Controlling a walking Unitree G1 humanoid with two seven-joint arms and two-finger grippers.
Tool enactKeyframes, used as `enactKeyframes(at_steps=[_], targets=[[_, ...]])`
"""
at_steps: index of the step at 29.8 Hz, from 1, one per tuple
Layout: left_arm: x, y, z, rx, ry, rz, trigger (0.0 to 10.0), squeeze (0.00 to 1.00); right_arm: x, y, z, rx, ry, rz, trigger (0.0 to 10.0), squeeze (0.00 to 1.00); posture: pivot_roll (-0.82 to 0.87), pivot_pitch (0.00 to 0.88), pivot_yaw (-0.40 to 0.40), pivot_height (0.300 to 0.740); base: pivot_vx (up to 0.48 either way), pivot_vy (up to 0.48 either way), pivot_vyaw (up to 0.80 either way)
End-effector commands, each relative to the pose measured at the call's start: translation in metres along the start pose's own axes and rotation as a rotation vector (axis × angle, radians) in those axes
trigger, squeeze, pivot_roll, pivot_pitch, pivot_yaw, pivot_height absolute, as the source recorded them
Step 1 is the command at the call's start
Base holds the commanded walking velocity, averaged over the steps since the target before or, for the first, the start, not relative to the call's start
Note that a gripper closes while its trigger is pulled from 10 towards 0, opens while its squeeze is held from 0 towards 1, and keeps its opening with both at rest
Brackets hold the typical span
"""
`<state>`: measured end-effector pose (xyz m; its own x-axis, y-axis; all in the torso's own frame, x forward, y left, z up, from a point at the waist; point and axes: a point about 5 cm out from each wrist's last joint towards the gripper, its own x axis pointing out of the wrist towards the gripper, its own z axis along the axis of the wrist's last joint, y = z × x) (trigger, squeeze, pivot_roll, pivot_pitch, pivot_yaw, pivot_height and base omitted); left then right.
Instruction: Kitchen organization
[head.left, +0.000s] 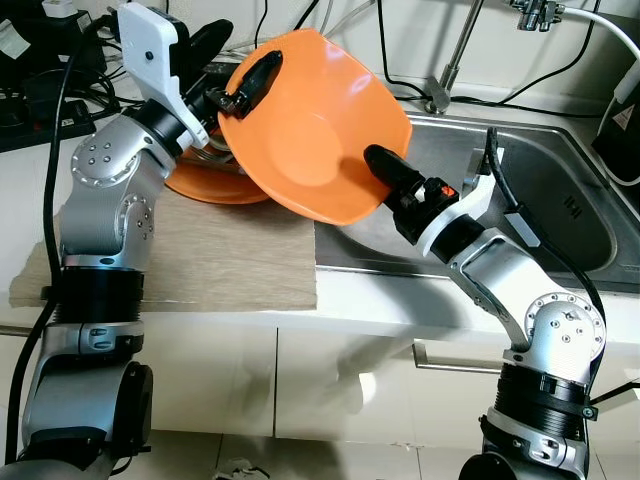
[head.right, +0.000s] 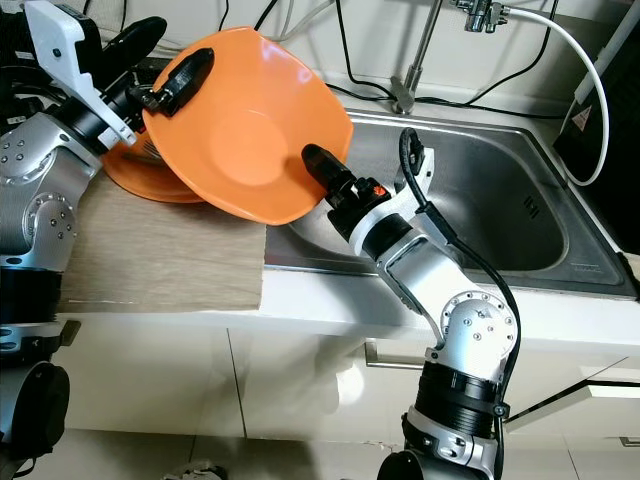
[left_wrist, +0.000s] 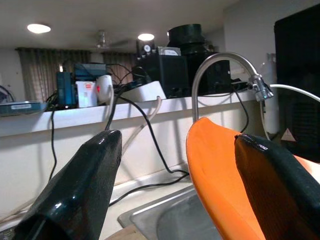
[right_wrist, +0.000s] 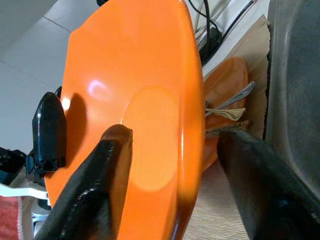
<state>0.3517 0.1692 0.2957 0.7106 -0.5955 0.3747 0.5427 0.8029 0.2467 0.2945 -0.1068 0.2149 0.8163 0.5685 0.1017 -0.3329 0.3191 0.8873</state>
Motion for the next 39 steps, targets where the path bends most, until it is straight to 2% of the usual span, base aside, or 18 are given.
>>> enactKeyframes(at_steps=[1,16,27,28,29,39], targets=[[0.005,-0.004,0.011,0.036,-0.048,-0.028,0.0,0.0,-0.003,-0.004,0.001,0.018,-0.011,-0.017,0.0,0.0,0.01,0.022,-0.07,0.74,0.0,0.0,0.0],[0.005,-0.005,0.008,0.031,-0.043,-0.041,0.0,0.0,-0.006,-0.007,0.005,0.082,-0.048,-0.007,0.0,0.0,0.01,0.011,-0.066,0.74,0.0,0.0,0.0],[0.006,-0.01,0.005,0.022,-0.034,-0.077,0.0,0.0,-0.007,-0.006,0.005,0.09,-0.061,-0.005,0.0,0.0,0.01,0.024,-0.062,0.74,0.0,0.0,0.0],[0.006,-0.009,0.004,0.02,-0.025,-0.066,7.6,0.2,-0.007,-0.006,0.005,0.088,-0.063,-0.01,0.0,0.0,0.01,0.025,-0.062,0.74,0.0,0.0,0.0],[0.006,-0.009,0.004,0.019,-0.022,-0.063,10.0,1.0,-0.007,-0.007,0.006,0.086,-0.064,-0.014,0.0,0.0,0.01,0.025,-0.061,0.74,0.0,0.0,0.0],[0.005,-0.005,0.006,0.023,-0.034,-0.043,10.0,1.0,-0.007,-0.009,0.013,0.088,-0.104,-0.041,0.0,0.0,0.01,0.025,-0.063,0.74,0.0,0.0,0.0]])
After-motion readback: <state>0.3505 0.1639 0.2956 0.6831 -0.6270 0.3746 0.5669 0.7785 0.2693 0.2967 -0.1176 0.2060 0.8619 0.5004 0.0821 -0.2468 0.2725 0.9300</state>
